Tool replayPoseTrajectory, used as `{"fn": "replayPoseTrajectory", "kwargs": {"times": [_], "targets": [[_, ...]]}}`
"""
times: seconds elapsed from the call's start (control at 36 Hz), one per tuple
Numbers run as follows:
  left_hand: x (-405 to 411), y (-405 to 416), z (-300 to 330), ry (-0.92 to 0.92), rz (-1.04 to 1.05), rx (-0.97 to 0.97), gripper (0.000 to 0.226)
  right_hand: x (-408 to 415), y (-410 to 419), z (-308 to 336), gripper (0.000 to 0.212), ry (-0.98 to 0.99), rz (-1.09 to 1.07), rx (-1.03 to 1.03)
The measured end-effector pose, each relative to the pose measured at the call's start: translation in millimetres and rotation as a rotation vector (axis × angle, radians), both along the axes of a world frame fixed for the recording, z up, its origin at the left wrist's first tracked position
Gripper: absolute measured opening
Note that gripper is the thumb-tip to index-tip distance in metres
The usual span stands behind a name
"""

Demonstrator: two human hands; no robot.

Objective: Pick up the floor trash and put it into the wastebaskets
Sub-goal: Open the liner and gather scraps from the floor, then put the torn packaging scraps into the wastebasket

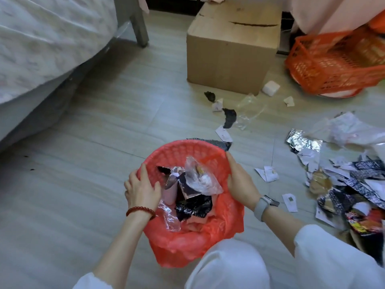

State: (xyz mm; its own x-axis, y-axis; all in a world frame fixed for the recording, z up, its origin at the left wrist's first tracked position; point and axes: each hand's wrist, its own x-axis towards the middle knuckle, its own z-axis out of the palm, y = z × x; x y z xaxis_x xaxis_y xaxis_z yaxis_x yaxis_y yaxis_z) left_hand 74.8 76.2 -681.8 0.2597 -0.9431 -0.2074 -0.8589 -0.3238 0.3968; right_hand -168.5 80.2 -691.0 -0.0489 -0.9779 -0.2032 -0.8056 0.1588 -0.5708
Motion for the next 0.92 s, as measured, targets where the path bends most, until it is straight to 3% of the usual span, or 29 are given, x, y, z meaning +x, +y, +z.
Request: {"fn": "replayPoseTrajectory", "kwargs": {"times": [0.31,0.5,0.61,0.78,0.92], "targets": [[-123.1,-72.0,-6.3,0.165,-0.318,-0.091,0.062,-117.8,-20.8,17.0,0.043,-0.067,-0.459,-0.089],[-187.4,-90.3,-1.7,0.045,-0.476,-0.147,0.055,-154.5,-13.4,43.2,0.04,-0.175,-0.567,-0.116],[-234.8,-70.4,16.4,0.068,-0.638,-0.221,0.045,-185.6,11.4,42.6,0.038,-0.193,-0.633,-0.085],[-324.2,-10.7,30.7,0.281,-0.935,-0.333,0.038,-252.9,88.1,45.4,0.029,-0.269,-0.755,-0.161],[-395.9,61.2,14.3,0.396,-1.192,-0.28,0.035,-319.3,184.7,32.2,0.027,-0.29,-0.963,-0.244]]}}
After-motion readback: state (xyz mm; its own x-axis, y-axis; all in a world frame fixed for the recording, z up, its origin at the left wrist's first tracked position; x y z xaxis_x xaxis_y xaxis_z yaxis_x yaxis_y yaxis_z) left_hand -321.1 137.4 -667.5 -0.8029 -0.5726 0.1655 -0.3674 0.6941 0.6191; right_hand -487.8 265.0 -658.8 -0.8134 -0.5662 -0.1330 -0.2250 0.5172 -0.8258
